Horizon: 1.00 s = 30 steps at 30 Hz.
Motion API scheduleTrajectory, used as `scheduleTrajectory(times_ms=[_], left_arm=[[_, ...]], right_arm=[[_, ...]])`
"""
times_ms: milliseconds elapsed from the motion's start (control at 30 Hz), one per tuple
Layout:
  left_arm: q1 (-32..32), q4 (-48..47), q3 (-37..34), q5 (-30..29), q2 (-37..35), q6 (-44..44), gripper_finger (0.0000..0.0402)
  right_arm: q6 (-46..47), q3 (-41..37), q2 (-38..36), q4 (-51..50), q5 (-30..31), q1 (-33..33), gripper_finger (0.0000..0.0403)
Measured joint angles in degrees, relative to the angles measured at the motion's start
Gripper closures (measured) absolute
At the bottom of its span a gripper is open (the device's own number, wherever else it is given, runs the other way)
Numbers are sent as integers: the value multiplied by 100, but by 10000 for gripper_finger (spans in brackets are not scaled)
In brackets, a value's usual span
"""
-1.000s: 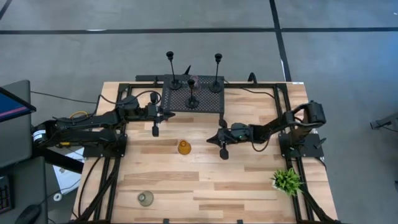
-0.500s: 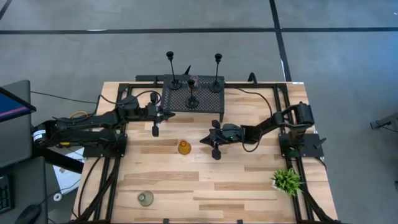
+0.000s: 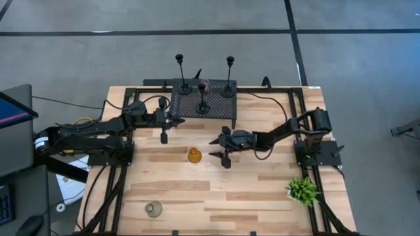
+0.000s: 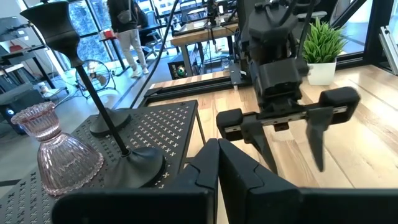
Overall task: Pick & Place candle stick holders
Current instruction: Put the orange glass candle holder on the shelf
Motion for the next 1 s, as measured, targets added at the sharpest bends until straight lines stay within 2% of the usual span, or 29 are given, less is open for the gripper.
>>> scheduleTrajectory(times_ms=[100,267,1000], left_arm=[[0,0,0,1,0,1,394],[0,0,0,1,0,1,394],[0,5,0,2,0,-2,394]], right_arm=[[-82,287,0,-408,0,59,137],[-218,635,-2,-879,0,84,133],[-220,1009,-2,-871,44,153,133]])
